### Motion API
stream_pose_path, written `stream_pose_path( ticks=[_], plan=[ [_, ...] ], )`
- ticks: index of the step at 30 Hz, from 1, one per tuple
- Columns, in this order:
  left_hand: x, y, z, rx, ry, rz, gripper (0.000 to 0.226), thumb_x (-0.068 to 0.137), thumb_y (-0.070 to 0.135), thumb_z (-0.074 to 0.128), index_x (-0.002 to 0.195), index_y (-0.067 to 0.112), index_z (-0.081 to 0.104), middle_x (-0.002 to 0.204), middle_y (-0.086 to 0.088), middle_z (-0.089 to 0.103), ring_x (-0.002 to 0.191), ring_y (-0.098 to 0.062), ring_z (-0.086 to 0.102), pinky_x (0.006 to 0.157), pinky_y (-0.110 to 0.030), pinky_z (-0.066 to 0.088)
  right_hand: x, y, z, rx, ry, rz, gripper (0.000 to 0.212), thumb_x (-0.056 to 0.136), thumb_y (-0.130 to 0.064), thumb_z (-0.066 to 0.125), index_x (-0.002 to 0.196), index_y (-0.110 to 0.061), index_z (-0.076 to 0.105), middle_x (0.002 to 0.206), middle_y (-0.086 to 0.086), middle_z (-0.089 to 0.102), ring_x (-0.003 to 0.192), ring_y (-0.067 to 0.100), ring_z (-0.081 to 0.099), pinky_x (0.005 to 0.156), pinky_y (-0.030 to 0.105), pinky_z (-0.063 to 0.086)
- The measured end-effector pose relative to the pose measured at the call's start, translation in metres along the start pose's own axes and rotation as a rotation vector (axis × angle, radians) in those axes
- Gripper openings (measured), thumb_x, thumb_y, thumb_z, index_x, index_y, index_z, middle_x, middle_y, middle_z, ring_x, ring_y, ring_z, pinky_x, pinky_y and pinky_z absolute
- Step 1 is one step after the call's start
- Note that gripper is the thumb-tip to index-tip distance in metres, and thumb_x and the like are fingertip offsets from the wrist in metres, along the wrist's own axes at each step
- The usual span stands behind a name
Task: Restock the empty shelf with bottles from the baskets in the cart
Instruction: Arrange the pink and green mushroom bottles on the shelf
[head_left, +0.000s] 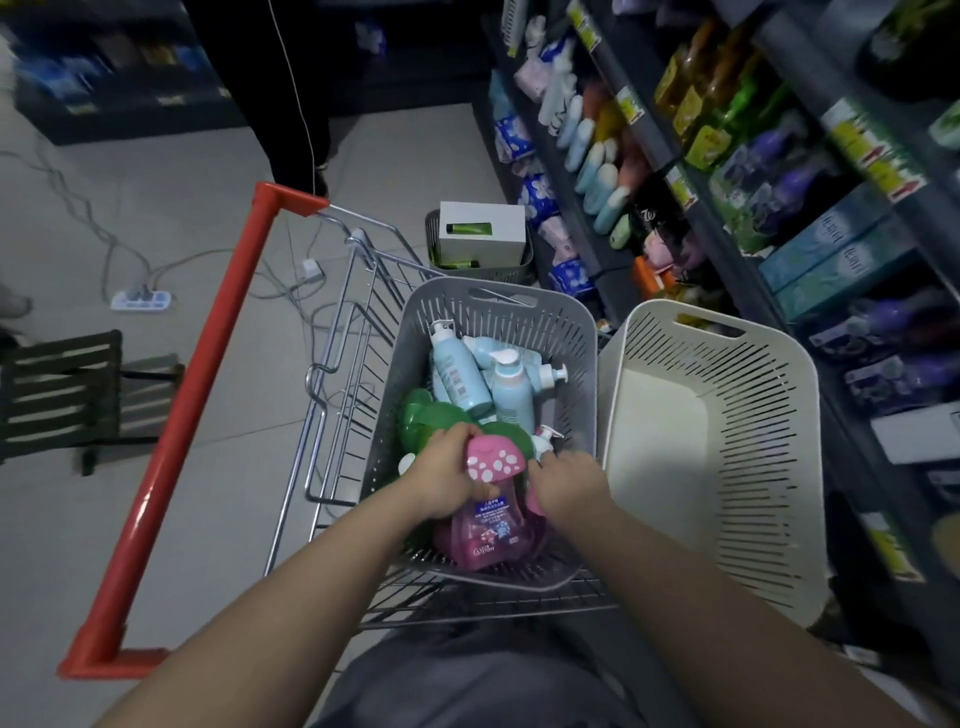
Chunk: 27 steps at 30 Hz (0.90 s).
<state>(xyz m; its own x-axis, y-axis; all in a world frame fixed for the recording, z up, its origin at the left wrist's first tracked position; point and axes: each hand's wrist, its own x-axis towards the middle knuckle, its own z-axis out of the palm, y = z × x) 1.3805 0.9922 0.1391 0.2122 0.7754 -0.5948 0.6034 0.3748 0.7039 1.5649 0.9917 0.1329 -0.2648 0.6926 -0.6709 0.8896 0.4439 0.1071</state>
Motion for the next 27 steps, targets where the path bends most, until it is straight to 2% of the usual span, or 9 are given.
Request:
stream_pose_path(
  ticks=[3, 4, 8, 12, 14, 18, 22, 24, 27],
  plan=[
    [-0.003, 0.000, -0.010, -0.071, -0.041, -0.007, 0.063, 0.070, 0.009, 0.085, 0.120, 0.020, 0.048, 0.110, 0.001, 0.061, 0.103, -0.018, 0.061, 0.087, -0.036, 0.057, 0.003, 0.005, -0.002, 0.000, 0.138, -0.048, 0.024, 0.071, -0.029, 0.078, 0.088, -0.014, 0.069, 0.085, 0.010, 0.068, 0.078, 0.028, 0.067, 0.077, 0.033, 0.047],
    [-0.003, -0.001, -0.013, -0.082, -0.035, -0.013, 0.063, 0.069, 0.008, 0.085, 0.119, 0.021, 0.049, 0.109, 0.002, 0.061, 0.102, -0.017, 0.061, 0.083, -0.032, 0.057, 0.004, 0.007, -0.005, -0.101, 0.143, -0.082, 0.027, 0.067, -0.028, 0.080, 0.088, -0.015, 0.069, 0.084, 0.008, 0.068, 0.075, 0.027, 0.068, 0.078, 0.034, 0.048],
    [-0.003, -0.006, -0.023, -0.185, -0.017, -0.055, 0.061, 0.067, 0.003, 0.085, 0.114, 0.024, 0.052, 0.105, 0.002, 0.064, 0.097, -0.015, 0.063, 0.074, -0.027, 0.056, -0.004, 0.019, -0.010, -0.111, 0.087, -0.205, 0.039, 0.086, -0.018, 0.062, 0.123, -0.014, 0.052, 0.122, 0.011, 0.053, 0.108, 0.031, 0.058, 0.096, 0.039, 0.038],
    [-0.002, -0.011, -0.027, -0.273, -0.002, -0.088, 0.061, 0.065, -0.002, 0.085, 0.115, 0.019, 0.056, 0.105, -0.003, 0.067, 0.098, -0.021, 0.065, 0.079, -0.036, 0.058, -0.020, 0.023, -0.011, -0.032, 0.159, -0.345, 0.041, 0.083, -0.017, 0.063, 0.121, -0.014, 0.049, 0.120, 0.012, 0.049, 0.098, 0.033, 0.060, 0.074, 0.038, 0.047],
    [-0.003, -0.011, -0.028, -0.301, -0.011, -0.093, 0.060, 0.065, -0.003, 0.084, 0.114, 0.019, 0.056, 0.105, -0.003, 0.067, 0.097, -0.021, 0.066, 0.080, -0.037, 0.058, -0.027, 0.029, -0.014, -0.003, 0.188, -0.393, 0.041, 0.083, -0.020, 0.064, 0.121, -0.016, 0.049, 0.120, 0.008, 0.052, 0.099, 0.030, 0.060, 0.073, 0.037, 0.051],
    [-0.002, -0.013, -0.030, -0.323, -0.028, -0.089, 0.061, 0.064, -0.002, 0.086, 0.113, 0.019, 0.056, 0.105, -0.004, 0.067, 0.096, -0.022, 0.066, 0.080, -0.038, 0.059, -0.045, 0.045, -0.033, 0.331, 0.181, -0.362, 0.056, 0.071, -0.036, 0.079, 0.118, -0.025, 0.051, 0.117, -0.006, 0.048, 0.101, 0.016, 0.053, 0.079, 0.033, 0.048],
    [-0.002, -0.013, -0.025, -0.397, 0.012, -0.092, 0.067, 0.057, 0.000, 0.090, 0.113, 0.021, 0.058, 0.108, -0.006, 0.066, 0.099, -0.025, 0.065, 0.085, -0.044, 0.059, -0.057, 0.041, -0.042, 0.821, 0.198, -0.179, 0.073, 0.067, -0.035, 0.087, 0.126, -0.039, 0.045, 0.119, -0.015, 0.046, 0.104, 0.013, 0.054, 0.086, 0.031, 0.052],
    [-0.003, -0.013, -0.020, -0.454, 0.041, -0.101, 0.068, 0.056, 0.000, 0.091, 0.112, 0.022, 0.060, 0.110, -0.006, 0.065, 0.100, -0.026, 0.065, 0.083, -0.044, 0.059, -0.059, 0.035, -0.042, 0.900, 0.225, -0.166, 0.083, 0.068, -0.029, 0.088, 0.137, -0.036, 0.043, 0.125, -0.014, 0.045, 0.112, 0.013, 0.052, 0.093, 0.029, 0.051],
    [-0.004, -0.016, -0.017, -0.535, 0.058, -0.112, 0.069, 0.057, 0.001, 0.091, 0.116, 0.021, 0.061, 0.115, -0.008, 0.062, 0.103, -0.028, 0.063, 0.085, -0.044, 0.058, -0.058, 0.028, -0.043, 0.978, 0.336, -0.239, 0.072, 0.067, -0.023, 0.089, 0.132, -0.033, 0.058, 0.125, -0.025, 0.047, 0.126, 0.003, 0.045, 0.106, 0.021, 0.038]
  ],
)
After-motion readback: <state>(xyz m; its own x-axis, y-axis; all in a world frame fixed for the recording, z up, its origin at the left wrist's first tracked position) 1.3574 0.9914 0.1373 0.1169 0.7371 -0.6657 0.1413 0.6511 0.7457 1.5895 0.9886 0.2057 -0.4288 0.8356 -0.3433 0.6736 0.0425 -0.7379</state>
